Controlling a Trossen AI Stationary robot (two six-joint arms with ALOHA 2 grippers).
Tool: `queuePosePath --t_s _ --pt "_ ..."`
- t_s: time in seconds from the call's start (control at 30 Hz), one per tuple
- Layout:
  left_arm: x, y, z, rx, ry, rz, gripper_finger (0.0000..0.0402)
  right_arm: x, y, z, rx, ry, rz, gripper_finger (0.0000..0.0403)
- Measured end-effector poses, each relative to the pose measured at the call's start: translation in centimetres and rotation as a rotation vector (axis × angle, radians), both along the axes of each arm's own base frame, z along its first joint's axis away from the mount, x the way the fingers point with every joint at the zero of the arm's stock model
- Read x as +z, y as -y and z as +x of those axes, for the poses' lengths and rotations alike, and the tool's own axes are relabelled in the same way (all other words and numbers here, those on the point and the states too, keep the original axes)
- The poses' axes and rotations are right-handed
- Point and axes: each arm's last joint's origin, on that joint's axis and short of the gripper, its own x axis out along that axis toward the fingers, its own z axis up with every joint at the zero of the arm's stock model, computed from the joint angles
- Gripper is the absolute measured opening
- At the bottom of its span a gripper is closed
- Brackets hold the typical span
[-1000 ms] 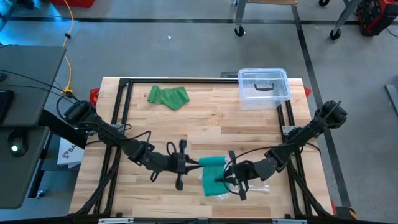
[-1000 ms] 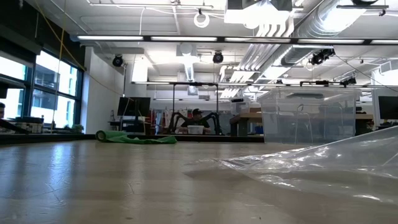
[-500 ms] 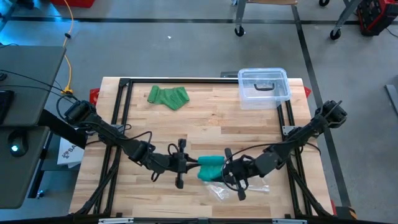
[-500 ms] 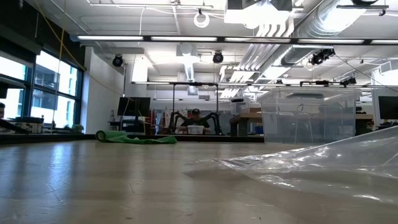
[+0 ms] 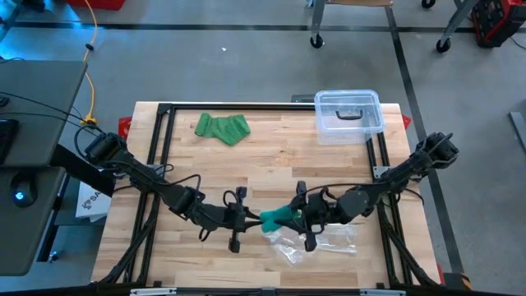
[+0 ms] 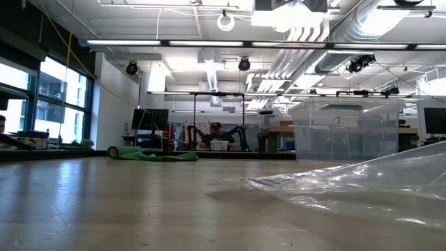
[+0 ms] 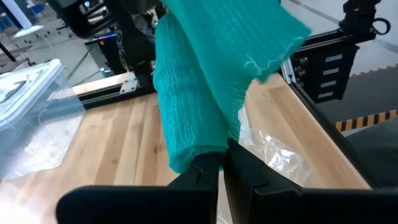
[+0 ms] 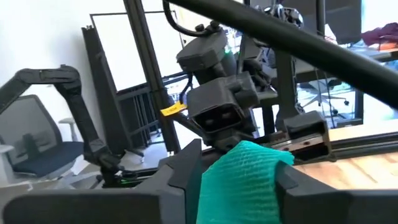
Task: Roll bandage
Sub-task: Roll the blue bandage
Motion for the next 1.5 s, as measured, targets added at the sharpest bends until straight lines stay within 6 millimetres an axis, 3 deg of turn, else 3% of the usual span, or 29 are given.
queuePosePath --t_s 0.17,0.57,0.77,0.97,1.23,1.5 --pt "0.0 0.0 0.0 -0.006 -0.002 0.004 0.0030 0.0 0.1 0.0 -0.006 0.003 -0.009 0.0103" --pt "-0.2 0.1 0.0 -0.019 -0.007 0.002 0.0190 0.1 0.1 0.0 -0.010 0.004 -0.008 0.0103" --pt "-0.5 -0.1 -0.1 0.013 -0.029 0.008 0.0204 -0.4 0.3 0.1 -0.036 -0.045 -0.044 0.0103" --pt "-2.2 -0.8 -0.9 0.124 -0.197 0.053 0.0204 -0.9 0.9 0.4 -0.056 -0.089 -0.078 0.0103" --pt "-4.6 -2.0 -3.4 0.298 -0.473 0.109 0.0204 -4.4 4.7 1.0 -0.154 -0.191 -0.022 0.0103" --pt "-4.4 -3.2 -5.2 0.495 -0.458 0.281 0.0204 -5.5 11.1 2.1 -0.266 -0.157 -0.062 0.0103"
